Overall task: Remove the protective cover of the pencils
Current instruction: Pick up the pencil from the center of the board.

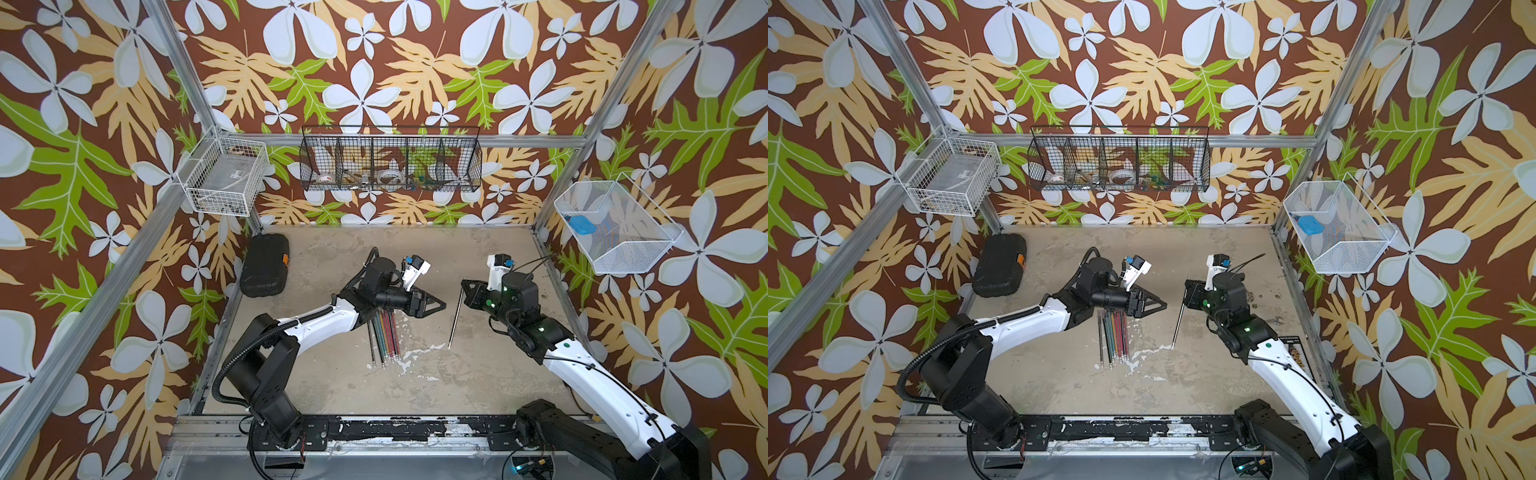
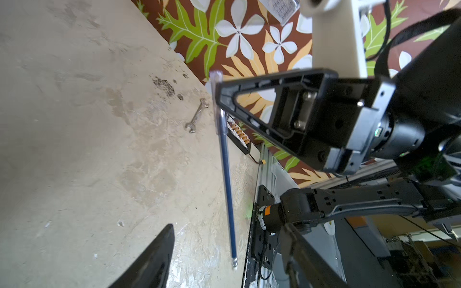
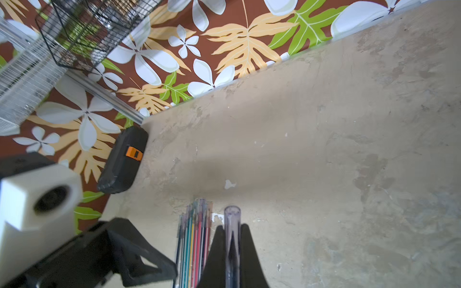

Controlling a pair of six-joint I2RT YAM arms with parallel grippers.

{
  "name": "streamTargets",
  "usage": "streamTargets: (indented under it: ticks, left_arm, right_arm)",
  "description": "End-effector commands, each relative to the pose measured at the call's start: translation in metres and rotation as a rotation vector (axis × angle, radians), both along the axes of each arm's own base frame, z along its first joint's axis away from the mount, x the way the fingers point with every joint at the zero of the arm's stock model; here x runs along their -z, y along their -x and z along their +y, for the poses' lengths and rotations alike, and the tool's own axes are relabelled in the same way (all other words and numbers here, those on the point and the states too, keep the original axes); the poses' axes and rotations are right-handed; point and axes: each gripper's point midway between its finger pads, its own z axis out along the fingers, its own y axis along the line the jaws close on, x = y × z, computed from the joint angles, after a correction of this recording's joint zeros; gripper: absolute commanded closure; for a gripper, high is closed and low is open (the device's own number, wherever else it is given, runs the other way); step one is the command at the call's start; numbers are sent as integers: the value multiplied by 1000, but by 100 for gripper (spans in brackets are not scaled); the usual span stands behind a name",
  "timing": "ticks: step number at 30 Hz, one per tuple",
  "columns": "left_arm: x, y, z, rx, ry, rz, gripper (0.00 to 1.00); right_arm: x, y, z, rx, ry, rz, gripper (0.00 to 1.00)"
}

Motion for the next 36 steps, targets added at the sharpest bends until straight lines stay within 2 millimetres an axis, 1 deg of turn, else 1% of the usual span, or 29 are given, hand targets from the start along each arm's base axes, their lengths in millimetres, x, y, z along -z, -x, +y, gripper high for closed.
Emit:
streamTargets:
  ticks: [1,4,10,15,17,22,27,29,32,34,35,36]
  left_arm:
    - [8,8,-7,41,-31,-9,37]
    - [15,9,-11,48,-56,4,45]
    - [29,5,-12,33,-114,24,49]
    - [27,5,-13,39,-111,20,49]
    - [27,5,-13,41,-110,20,54]
    - [30,6,-15,53,-109,35,70]
    - [30,8,-16,65,-105,34,71]
    - [30,8,-16,69,-106,37,74]
    - [33,8,-16,71,-116,40,85]
    - [34,7,-17,73,-122,43,96]
    - [35,7,-17,75,-124,45,100]
    - [36,7,-17,76,-129,46,100]
  right_arm:
    - [-16,-3,8,-2,-98,-16,100]
    - [-23,-6,11,2,-156,-27,100]
    - [-30,-10,16,-2,-222,-34,100]
    - [-27,-14,18,0,-224,-27,100]
    - [-27,-15,19,1,-230,-27,100]
    - [-28,-17,20,0,-237,-28,100]
    - [-30,-20,19,13,-238,-33,100]
    - [-33,-21,18,19,-244,-40,100]
    - [-35,-23,18,24,-239,-43,100]
    - [-33,-24,17,29,-226,-36,100]
    - [-32,-24,16,34,-219,-32,100]
    - [-30,-24,15,36,-211,-29,100]
